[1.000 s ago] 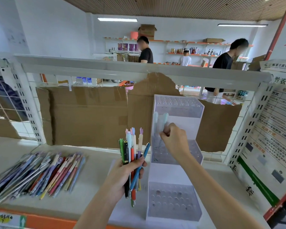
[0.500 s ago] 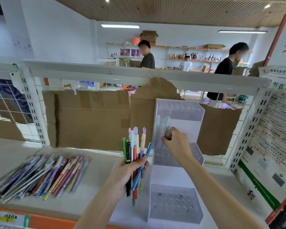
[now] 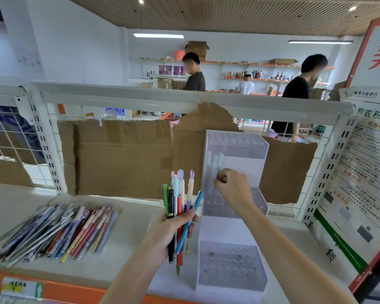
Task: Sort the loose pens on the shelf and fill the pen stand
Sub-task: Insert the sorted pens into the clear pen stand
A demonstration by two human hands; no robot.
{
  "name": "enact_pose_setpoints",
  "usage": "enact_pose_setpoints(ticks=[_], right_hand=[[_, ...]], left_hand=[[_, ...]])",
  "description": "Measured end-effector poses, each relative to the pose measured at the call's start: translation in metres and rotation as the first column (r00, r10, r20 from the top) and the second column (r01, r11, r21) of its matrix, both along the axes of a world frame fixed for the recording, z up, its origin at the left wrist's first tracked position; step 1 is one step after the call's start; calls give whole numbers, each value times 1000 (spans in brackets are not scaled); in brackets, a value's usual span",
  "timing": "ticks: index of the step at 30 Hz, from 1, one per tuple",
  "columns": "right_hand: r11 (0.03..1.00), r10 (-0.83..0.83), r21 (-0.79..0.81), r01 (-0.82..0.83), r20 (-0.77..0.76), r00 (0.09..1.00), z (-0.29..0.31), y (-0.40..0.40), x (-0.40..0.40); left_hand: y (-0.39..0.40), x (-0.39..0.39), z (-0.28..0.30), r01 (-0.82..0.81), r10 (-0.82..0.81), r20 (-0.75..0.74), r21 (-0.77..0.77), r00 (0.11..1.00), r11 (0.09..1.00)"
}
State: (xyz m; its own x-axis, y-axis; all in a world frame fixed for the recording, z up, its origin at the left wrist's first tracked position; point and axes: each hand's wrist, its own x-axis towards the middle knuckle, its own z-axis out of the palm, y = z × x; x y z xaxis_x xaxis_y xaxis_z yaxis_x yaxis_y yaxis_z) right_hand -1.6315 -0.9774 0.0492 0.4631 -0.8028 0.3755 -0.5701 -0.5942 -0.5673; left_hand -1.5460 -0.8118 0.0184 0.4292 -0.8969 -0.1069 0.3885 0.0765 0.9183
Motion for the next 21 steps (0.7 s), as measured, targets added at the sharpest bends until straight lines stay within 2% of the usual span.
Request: enact_pose_setpoints(ticks=[4,8,17,21], right_hand=[[999,-33,-20,32,-47,998,0,-1,3],[1000,-29,12,29,-35,999,0,-1,1],[1000,-1,-20,0,-42,999,1,-1,0],[1000,9,-9,-8,43,999,10,2,-3]], left_hand=[[2,-1,1,1,-1,-2,25,1000,1000],[6,-1,1,9,-9,5,37,1000,999],[11,-1,0,-10,10,-1,22,1000,1000],[13,2,-1,-27,27,-19,10,999,1000]])
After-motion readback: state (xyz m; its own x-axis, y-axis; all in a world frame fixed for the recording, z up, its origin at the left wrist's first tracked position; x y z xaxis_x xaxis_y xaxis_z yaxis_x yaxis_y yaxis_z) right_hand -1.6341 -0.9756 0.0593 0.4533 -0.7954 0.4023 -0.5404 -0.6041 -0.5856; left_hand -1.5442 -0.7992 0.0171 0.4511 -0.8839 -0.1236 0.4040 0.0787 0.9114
